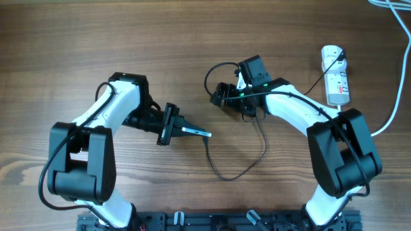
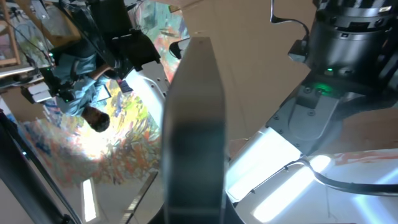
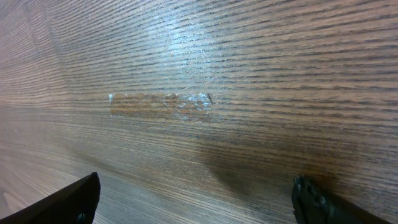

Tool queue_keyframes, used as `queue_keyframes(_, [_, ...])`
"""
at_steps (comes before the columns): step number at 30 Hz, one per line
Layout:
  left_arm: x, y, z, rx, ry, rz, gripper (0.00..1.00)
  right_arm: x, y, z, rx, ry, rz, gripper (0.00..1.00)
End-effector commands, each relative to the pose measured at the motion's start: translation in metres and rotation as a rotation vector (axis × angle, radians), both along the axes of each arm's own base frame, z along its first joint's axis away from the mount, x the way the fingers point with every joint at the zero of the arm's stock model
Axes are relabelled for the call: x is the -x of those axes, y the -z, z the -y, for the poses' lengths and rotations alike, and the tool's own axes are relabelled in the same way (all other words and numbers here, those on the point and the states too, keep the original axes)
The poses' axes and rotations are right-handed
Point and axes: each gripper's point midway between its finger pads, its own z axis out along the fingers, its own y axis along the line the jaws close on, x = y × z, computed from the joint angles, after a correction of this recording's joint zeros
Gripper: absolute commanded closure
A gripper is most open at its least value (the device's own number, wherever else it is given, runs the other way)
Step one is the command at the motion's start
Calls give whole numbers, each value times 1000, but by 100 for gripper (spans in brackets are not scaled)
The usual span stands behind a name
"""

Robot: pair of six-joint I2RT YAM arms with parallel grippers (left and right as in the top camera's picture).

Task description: Plug charger to phone and switch on socket

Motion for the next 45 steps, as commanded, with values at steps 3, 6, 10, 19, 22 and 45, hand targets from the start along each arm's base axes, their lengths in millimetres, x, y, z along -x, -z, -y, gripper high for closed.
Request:
queue_keyframes(3, [6, -8, 13, 40, 21, 22, 96, 5, 23, 18, 89, 25, -28, 0])
queue_keyframes(6, [10, -9, 17, 44, 37, 23, 96, 5, 23, 18, 89, 25, -28, 0])
queue_keyframes(10, [9, -9, 16, 44, 32, 19, 96, 5, 23, 18, 89, 25, -28, 0])
queue_keyframes(19, [9, -9, 16, 44, 32, 22, 96, 5, 23, 18, 89, 25, -28, 0])
queue_keyframes(22, [9, -9, 16, 44, 32, 21, 96, 5, 23, 18, 89, 25, -28, 0])
queue_keyframes(45, [9, -9, 16, 43, 32, 17, 96, 5, 23, 18, 89, 25, -28, 0])
